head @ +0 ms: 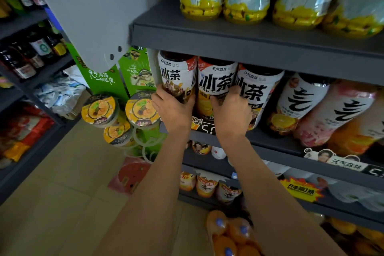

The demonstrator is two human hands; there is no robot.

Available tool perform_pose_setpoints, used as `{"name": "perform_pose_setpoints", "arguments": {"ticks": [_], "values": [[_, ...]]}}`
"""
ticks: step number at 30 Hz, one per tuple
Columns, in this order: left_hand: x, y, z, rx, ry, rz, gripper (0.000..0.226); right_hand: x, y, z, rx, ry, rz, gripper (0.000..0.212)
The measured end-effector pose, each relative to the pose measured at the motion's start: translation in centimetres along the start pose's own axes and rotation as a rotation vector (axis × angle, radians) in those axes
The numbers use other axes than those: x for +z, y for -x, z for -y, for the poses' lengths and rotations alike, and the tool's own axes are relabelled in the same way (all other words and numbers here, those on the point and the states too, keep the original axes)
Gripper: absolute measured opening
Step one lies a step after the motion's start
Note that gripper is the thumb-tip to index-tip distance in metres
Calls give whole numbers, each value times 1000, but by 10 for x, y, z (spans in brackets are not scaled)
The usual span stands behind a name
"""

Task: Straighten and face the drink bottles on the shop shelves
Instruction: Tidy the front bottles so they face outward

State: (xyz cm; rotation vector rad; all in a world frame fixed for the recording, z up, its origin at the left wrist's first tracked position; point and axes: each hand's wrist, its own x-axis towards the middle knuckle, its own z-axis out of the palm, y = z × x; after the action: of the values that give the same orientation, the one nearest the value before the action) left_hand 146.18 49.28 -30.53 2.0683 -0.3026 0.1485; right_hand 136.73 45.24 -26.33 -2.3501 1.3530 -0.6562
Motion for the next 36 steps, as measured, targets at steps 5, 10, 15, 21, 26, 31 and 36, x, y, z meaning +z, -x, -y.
{"name": "perform_pose_setpoints", "arguments": {"ticks": [5,10,15,21,26,31,36], "values": [[5,5,-8,-82,25,-128,79,-6,-8,5,-29,102,44,54],[7,6,-9,-99,8,-167,75,-10,-11,3,-65,148,35,55],[6,3,-5,-64,8,-153,76,-8,-9,0,-72,106,20,48],[2,26,1,-48,86,-220,65,-7,14,-37,-156,-23,-118,23],[22,71,-12,69,100,40,64,-29,15,-72,-19,-14,-158,47],[43,67,-35,-1,33,97,89,-18,6,-66,101,-3,72,82],[47,58,-40,-97,-91,54,77,-9,-4,-65,205,-69,96,69]]}}
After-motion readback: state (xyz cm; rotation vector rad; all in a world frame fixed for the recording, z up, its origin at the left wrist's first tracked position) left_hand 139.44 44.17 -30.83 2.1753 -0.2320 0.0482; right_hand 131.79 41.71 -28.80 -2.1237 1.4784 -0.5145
